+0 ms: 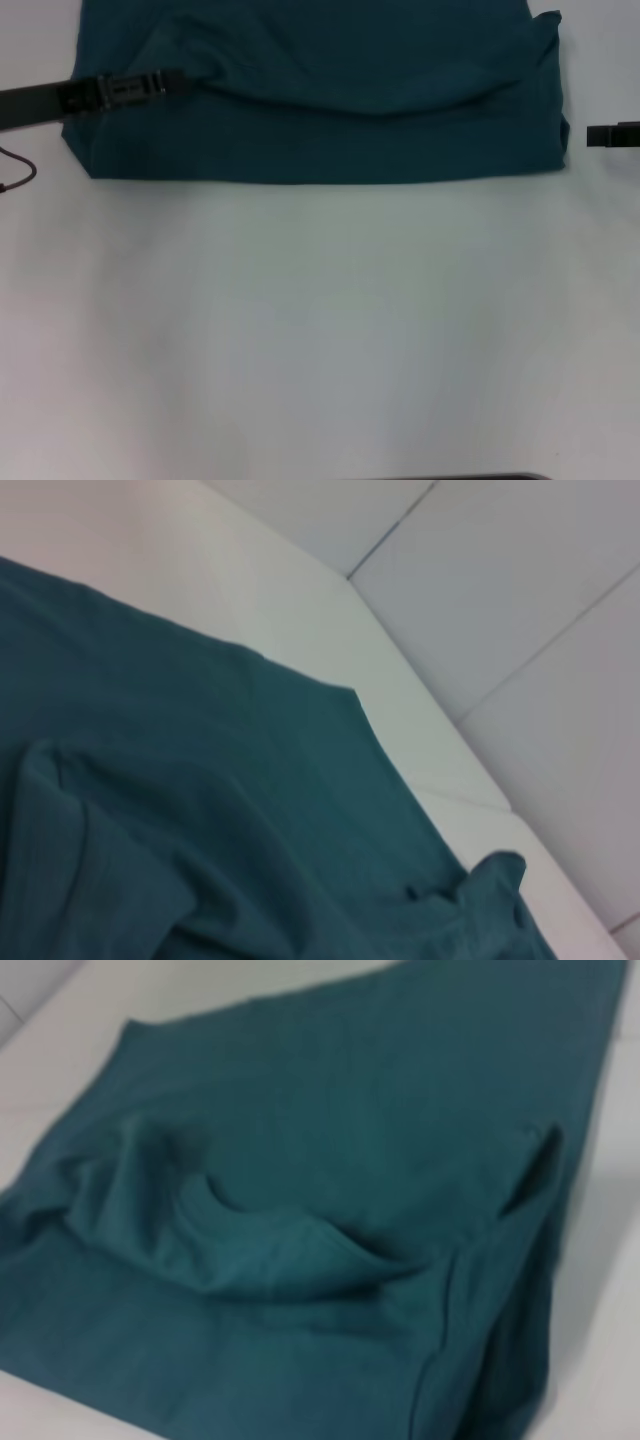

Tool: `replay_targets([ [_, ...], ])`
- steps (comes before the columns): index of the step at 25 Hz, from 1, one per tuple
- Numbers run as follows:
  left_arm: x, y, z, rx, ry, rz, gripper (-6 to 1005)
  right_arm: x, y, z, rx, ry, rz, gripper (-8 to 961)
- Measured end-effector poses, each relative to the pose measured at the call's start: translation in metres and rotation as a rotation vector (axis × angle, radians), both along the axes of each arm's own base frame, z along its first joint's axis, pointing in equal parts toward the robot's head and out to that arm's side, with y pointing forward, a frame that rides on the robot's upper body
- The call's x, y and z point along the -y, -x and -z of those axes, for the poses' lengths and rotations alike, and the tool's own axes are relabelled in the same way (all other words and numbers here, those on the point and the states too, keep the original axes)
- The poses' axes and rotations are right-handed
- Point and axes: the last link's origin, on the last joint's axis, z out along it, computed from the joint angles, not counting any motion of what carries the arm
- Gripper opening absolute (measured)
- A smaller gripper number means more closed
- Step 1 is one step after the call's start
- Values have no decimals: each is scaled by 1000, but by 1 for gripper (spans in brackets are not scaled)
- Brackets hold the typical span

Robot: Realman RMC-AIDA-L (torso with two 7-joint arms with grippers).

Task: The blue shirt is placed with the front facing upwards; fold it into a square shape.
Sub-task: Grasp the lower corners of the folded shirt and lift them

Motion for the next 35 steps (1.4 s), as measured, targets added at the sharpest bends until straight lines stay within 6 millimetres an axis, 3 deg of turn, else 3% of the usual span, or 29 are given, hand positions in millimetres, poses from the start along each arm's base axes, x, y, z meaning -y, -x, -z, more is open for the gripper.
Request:
replay_targets([
  [15,1,3,3,-43,-3,19,885,-20,13,35,-21,49,17,659],
  [35,-2,4,2,-54,-17,17,884,-24,16,51,-30,64,37,654],
])
